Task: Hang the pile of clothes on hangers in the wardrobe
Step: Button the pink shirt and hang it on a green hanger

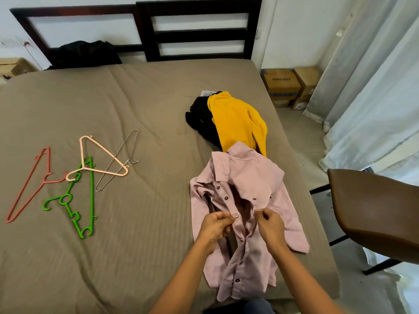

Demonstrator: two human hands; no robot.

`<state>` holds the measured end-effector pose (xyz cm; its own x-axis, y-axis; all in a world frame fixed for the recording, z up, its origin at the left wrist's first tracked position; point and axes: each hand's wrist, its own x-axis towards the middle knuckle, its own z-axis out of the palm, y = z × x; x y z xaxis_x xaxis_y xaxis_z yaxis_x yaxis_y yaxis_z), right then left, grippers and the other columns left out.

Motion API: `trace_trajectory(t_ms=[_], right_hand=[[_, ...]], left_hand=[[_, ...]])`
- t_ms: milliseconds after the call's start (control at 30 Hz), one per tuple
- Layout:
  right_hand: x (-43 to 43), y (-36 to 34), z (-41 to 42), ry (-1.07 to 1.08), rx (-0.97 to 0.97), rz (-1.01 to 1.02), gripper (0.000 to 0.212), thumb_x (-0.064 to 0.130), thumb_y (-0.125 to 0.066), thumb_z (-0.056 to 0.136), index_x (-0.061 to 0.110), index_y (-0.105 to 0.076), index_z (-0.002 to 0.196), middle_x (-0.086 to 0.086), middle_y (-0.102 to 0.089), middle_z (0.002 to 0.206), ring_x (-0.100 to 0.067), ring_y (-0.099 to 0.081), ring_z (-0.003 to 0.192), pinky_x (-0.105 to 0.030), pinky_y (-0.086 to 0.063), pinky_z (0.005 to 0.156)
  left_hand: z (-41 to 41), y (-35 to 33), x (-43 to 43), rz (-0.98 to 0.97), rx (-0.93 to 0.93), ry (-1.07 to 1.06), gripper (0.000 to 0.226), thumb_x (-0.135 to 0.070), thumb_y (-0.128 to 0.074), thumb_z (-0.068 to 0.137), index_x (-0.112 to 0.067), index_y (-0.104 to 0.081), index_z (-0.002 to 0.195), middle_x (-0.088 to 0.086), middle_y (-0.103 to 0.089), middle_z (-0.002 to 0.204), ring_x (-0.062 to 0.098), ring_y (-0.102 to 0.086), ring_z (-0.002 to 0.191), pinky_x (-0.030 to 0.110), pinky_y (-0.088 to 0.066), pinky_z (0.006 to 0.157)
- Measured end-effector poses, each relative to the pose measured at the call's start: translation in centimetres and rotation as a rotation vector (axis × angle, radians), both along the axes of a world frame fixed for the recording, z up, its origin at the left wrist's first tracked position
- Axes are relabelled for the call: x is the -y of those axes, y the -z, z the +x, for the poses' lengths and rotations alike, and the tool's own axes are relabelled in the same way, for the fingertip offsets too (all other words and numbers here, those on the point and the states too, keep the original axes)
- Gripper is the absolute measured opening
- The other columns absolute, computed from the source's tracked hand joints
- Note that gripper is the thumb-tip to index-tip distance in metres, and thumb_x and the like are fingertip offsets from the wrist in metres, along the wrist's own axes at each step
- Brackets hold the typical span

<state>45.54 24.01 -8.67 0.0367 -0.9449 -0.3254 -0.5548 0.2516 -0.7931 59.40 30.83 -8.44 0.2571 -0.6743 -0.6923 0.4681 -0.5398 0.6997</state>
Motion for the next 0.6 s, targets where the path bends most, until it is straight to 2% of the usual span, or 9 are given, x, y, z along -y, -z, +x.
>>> trace_trajectory(t_ms=[33,100,167,267,333,433,600], right_hand=[[-0.2,-0.1,0.3,-0.024,0.085,0.020,0.037,0.007,-0.054,0.091,0.012,-0.048,0.055,-0.003,-0.050,0.054,-0.015,-0.045,0.054,-0.032,-0.036,0.057],[-0.5,-0.6,0.9,-0.102,0.260,0.078,0.028,0.007,-0.054,0.093,0.011,-0.058,0.065,-0.001,-0.058,0.062,-0.008,-0.053,0.059,-0.026,-0.043,0.061],[-0.8,-0.8,1.1,-0.183,0.339,0.114,0.024,0.006,-0.054,0.094,0.007,-0.060,0.071,0.001,-0.058,0.063,-0.002,-0.051,0.056,-0.019,-0.042,0.058],[-0.7,-0.7,0.9,-0.236,0.367,0.144,0.017,0.002,-0.055,0.092,-0.006,-0.060,0.078,-0.007,-0.054,0.063,-0.013,-0.047,0.059,-0.025,-0.039,0.058],[-0.6,-0.8,0.7,-0.244,0.385,0.159,0.012,0.000,-0.057,0.089,-0.008,-0.060,0.081,-0.008,-0.054,0.064,-0.017,-0.046,0.061,-0.028,-0.039,0.059],[-0.6,-1.4,0.4,-0.247,0.386,0.178,0.009,-0.006,-0.059,0.085,-0.001,-0.061,0.078,-0.001,-0.056,0.058,-0.011,-0.048,0.056,-0.025,-0.040,0.057],[-0.5,-1.9,0.2,-0.274,0.284,0.066,0.007,-0.009,-0.064,0.076,-0.003,-0.063,0.077,0.007,-0.051,0.054,0.000,-0.044,0.049,-0.013,-0.038,0.054]], left_hand=[[-0.1,-0.2,0.0,-0.011,0.027,0.020,0.002,-0.010,-0.068,0.084,-0.008,-0.068,0.084,-0.001,-0.055,0.058,0.006,-0.043,0.041,0.017,-0.036,0.045],[-0.2,-0.6,0.1,-0.030,0.073,0.037,0.008,-0.008,-0.066,0.085,-0.010,-0.068,0.078,-0.002,-0.054,0.054,0.006,-0.043,0.041,0.018,-0.036,0.047],[-0.3,-0.9,0.3,-0.041,0.113,0.040,0.006,-0.008,-0.067,0.084,-0.009,-0.068,0.078,-0.001,-0.056,0.057,0.007,-0.045,0.043,0.019,-0.037,0.048],[-0.3,-1.1,0.4,-0.028,0.118,0.008,0.005,-0.009,-0.071,0.081,-0.009,-0.066,0.082,-0.002,-0.063,0.060,0.008,-0.050,0.045,0.018,-0.043,0.048],[-0.2,-1.3,0.3,-0.029,0.117,0.001,0.008,-0.010,-0.074,0.080,-0.008,-0.066,0.081,-0.004,-0.064,0.060,0.008,-0.051,0.045,0.017,-0.046,0.049],[-0.3,-1.5,0.3,-0.061,0.172,0.034,0.008,-0.010,-0.074,0.079,-0.007,-0.067,0.076,-0.004,-0.061,0.053,0.006,-0.048,0.041,0.017,-0.042,0.045],[-0.4,-1.6,0.5,-0.091,0.349,0.093,0.013,-0.014,-0.076,0.078,-0.012,-0.067,0.068,-0.009,-0.055,0.044,0.005,-0.043,0.040,0.018,-0.040,0.046]])
